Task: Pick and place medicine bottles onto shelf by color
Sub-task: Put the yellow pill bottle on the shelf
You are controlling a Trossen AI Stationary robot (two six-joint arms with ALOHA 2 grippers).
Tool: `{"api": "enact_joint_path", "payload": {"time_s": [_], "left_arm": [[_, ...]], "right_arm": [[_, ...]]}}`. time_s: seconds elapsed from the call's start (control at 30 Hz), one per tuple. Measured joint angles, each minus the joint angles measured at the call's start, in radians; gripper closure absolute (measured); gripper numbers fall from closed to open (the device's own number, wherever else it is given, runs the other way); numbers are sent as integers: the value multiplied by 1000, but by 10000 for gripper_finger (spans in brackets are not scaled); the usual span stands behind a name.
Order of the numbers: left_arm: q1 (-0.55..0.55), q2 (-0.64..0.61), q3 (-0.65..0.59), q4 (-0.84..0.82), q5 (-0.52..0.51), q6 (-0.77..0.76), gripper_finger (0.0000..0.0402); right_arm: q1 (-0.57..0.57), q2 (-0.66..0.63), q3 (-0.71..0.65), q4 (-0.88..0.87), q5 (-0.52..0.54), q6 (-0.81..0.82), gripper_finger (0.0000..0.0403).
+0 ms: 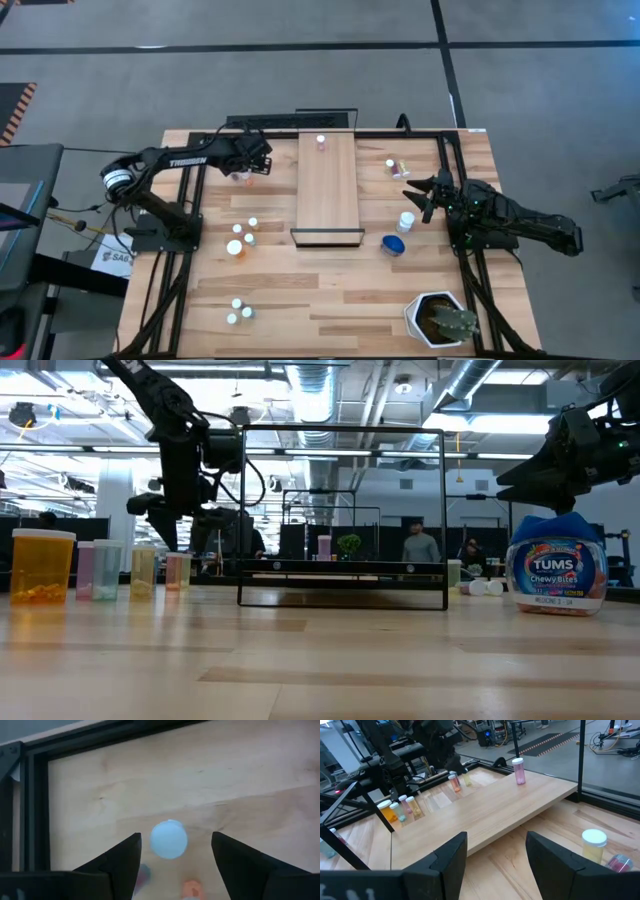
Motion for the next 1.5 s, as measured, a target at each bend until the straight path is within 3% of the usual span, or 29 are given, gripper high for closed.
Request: {"api": "enact_joint_path", "payload": {"time_s": [0.33,0.83,1.17,1.5], "left_arm": [[25,65,0,40,19,8,182],[25,64,0,68,49,19,295],[-4,64,98,142,73,130,299],[-100,96,226,306,91,254,300]], "right_arm": [[0,0,0,0,0,0,178],[0,0,0,0,0,0,178],[0,0,0,0,0,0,178],[0,0,0,0,0,0,178]]}}
